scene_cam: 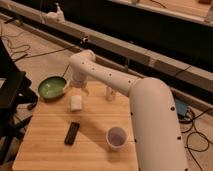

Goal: Place the white sponge in the ceramic cup

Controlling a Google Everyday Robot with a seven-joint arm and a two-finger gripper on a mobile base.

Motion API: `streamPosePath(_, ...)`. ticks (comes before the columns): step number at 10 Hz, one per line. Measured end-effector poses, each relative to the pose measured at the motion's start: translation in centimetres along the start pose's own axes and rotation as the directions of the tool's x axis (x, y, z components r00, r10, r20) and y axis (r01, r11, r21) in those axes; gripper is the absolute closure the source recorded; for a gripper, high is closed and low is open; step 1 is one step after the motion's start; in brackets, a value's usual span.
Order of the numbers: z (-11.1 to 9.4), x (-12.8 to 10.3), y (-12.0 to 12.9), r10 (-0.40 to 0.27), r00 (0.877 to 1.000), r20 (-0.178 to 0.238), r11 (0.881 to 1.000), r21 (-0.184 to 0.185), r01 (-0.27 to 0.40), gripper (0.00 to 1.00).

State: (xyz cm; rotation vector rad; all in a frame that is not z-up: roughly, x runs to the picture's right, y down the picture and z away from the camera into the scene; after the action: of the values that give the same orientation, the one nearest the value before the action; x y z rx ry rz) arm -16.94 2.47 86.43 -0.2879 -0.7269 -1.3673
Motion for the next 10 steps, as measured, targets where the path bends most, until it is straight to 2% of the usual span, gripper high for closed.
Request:
streamPosePath(6, 0.1, 0.2, 0.4, 0.012, 1.0, -0.003, 1.0, 0.002, -0.012, 0.2)
streamPosePath(10, 3.0, 0.6, 2.0, 0.07, 0.997, 0.014, 0.997, 0.018, -0.07, 0.2)
